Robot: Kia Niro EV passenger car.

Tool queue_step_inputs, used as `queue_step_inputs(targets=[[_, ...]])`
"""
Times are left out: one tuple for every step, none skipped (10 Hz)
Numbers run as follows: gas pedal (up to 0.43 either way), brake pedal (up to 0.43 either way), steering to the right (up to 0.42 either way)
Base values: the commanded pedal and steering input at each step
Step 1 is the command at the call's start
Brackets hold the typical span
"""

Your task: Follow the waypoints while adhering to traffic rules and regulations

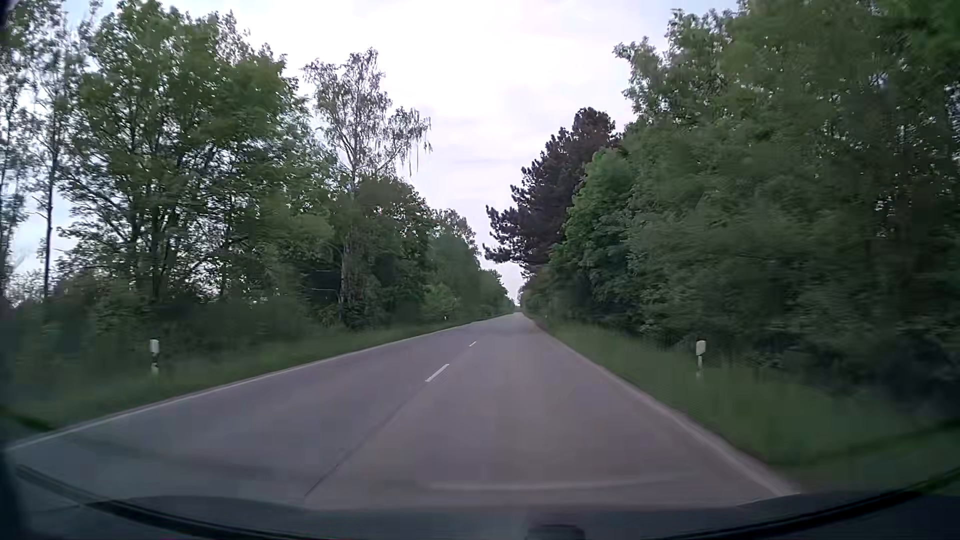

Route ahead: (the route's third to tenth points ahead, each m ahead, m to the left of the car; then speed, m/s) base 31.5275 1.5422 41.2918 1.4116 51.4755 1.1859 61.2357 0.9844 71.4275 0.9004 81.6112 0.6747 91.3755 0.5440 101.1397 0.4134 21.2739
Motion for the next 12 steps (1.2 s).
queue_step_inputs(targets=[[0.177,0.000,0.002],[0.177,0.000,0.002],[0.177,0.000,0.001],[0.177,0.000,0.001],[0.177,0.000,0.001],[0.177,0.000,0.001],[0.177,0.000,0.001],[0.177,0.000,0.001],[0.177,0.000,0.001],[0.177,0.000,0.001],[0.189,0.000,0.001],[0.189,0.000,0.001]])
